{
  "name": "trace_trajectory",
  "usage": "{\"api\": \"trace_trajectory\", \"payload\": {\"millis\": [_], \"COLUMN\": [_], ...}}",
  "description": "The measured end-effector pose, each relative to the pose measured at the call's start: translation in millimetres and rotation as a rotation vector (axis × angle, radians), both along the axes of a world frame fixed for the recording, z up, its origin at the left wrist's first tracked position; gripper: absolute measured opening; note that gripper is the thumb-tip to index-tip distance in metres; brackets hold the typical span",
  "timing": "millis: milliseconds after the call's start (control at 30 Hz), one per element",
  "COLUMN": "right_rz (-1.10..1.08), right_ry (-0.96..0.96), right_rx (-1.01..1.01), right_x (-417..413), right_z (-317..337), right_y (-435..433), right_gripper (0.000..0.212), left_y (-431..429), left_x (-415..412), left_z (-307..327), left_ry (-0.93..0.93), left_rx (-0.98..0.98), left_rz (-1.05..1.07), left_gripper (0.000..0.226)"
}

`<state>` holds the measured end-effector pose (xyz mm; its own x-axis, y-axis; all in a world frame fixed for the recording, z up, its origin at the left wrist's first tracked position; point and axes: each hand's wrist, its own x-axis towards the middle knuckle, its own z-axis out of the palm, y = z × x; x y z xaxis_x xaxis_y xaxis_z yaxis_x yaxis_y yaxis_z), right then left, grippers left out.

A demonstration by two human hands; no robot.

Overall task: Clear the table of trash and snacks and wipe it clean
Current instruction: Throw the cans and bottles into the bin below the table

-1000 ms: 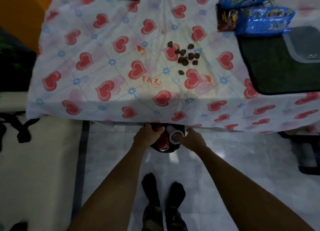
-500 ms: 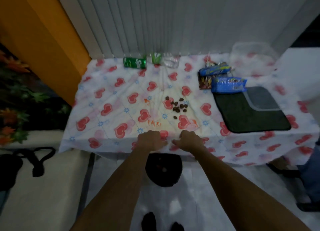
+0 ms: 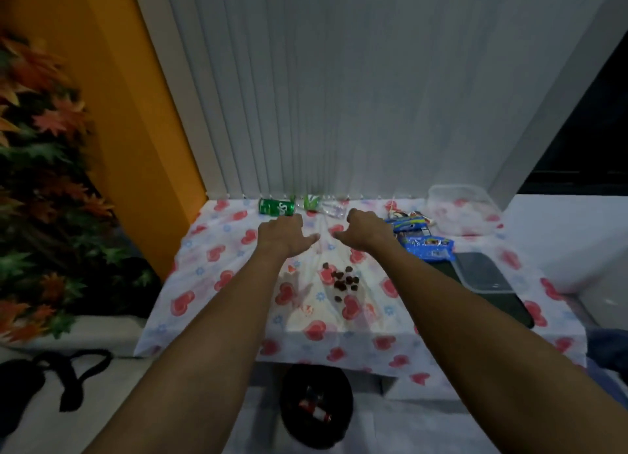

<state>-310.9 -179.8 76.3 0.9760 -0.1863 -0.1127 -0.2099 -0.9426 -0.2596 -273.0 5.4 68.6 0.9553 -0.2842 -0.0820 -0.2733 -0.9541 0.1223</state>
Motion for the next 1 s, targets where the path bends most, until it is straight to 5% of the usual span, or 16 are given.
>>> {"api": "trace_trajectory", "payload": {"millis": [233,700,867,933,1000], "right_rz": [0.008,-0.133,-0.196,-0.196,-0.180], "right_ry": [-0.015,0.177,0.209,0.231,0.228], "right_rx": [-0.004,-0.001,-0.083,-0.116,-0.125], "right_x": [67,286,332,345,356], "right_z": [-7,-134,-162,-174,-185], "right_y": [8,19,18,13,8], "right_gripper": [0.070,0.060,0.069,0.073,0.075], "left_y": [15,22,23,25,23], "left_x": [67,296,348,358,370], "left_z": [-10,-135,-166,-182,-196], "left_ry": [-0.005,0.117,-0.005,-0.147,-0.071], "left_rx": [0.002,0.056,0.098,0.151,0.150], "left_rz": [-0.009,-0.120,-0.223,-0.242,-0.251], "left_gripper": [0.073,0.044,0.060,0.049,0.045]}}
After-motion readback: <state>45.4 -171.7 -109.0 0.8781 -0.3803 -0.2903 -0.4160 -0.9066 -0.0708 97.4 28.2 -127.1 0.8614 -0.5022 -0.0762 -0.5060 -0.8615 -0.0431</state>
